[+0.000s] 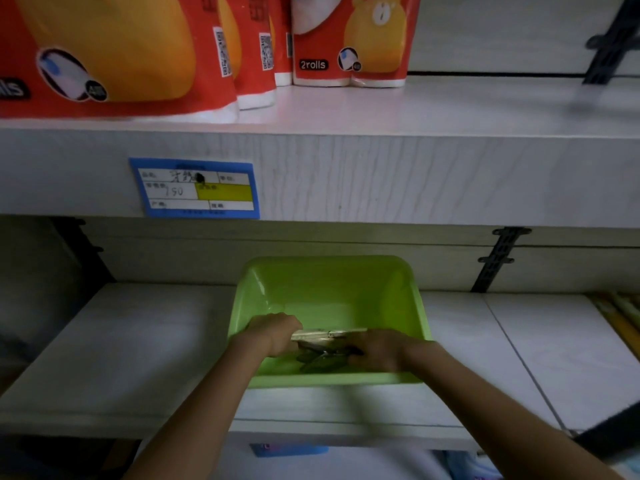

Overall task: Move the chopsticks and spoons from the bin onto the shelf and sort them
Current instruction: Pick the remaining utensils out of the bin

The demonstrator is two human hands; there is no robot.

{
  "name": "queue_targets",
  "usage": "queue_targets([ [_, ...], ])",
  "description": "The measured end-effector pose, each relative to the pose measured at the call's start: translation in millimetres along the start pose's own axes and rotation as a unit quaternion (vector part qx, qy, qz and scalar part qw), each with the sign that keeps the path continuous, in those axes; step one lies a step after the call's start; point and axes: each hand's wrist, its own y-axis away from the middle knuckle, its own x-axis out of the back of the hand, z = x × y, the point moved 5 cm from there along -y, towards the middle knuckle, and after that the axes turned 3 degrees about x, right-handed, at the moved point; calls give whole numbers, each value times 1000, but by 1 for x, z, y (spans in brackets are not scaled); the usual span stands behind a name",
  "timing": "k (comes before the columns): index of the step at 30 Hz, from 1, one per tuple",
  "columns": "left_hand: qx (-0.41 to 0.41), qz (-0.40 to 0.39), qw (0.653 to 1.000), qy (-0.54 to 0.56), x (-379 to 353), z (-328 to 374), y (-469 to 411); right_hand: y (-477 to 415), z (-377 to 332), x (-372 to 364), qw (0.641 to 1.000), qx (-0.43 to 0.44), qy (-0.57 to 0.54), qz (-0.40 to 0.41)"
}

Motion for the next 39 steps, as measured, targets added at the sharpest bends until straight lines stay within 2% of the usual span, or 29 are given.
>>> queue_targets([
  [5,-40,-2,995,96,23,-6,1,22,0,40,991,-35,85,98],
  [8,-65,27,987,147,46,-7,9,43,7,62,980,-83,100,150],
  [11,-83,21,962,261,60,-10,24,74,19,68,973,-111,15,201],
  [13,-97,17,937,335,63,-9,36,95,24,59,956,-99,-125,247],
  [14,-101,20,924,368,63,-6,42,104,24,51,929,-91,-229,275],
  [15,-105,24,910,400,62,-2,49,112,23,41,885,-85,-347,300],
  [17,-110,28,881,459,57,8,61,124,17,18,767,-72,-542,335],
  [19,-119,28,856,502,48,20,72,134,12,-2,674,-63,-636,372],
  [23,-146,27,834,531,29,49,93,156,0,-32,544,-48,-713,440],
  [25,-158,14,827,540,20,66,102,173,-3,-45,516,-51,-718,465],
  [29,-188,-18,825,532,4,109,115,217,0,-66,512,-66,-701,492],
  [32,-210,-37,829,517,-4,149,124,257,9,-79,472,-79,-703,526],
  [36,-242,-68,832,495,-15,208,136,317,31,-109,468,-132,-671,560],
  [39,-257,-91,829,488,-26,262,144,365,52,-136,429,-159,-672,583],
])
